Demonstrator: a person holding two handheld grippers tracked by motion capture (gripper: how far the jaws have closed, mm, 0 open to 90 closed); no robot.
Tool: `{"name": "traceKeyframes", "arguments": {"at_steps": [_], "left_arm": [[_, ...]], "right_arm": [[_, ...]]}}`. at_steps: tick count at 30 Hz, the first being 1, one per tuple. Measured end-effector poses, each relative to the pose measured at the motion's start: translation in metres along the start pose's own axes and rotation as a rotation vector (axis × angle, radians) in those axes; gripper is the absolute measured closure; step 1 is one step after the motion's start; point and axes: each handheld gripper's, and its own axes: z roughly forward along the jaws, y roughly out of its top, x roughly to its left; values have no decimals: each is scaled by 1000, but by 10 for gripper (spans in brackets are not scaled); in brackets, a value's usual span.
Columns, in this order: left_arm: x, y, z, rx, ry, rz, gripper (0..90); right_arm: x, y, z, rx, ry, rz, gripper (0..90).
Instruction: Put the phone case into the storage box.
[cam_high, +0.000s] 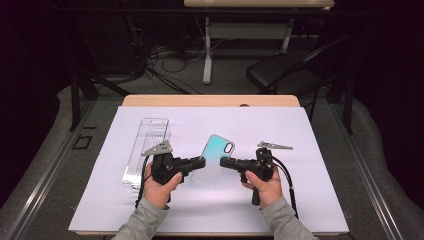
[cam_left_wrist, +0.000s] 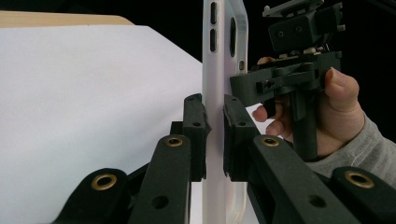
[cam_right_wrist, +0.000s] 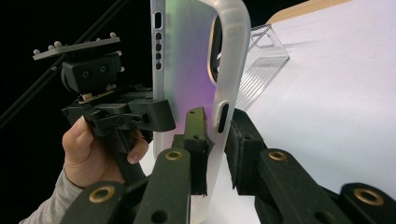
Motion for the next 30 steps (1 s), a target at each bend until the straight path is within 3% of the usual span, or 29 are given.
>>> {"name": "traceKeyframes", "arguments": {"at_steps": [30], "left_arm": [[0,-1,1,-2,-2,-5,824]], "right_arm": [[-3,-1,0,-12,30,3,817]]}}
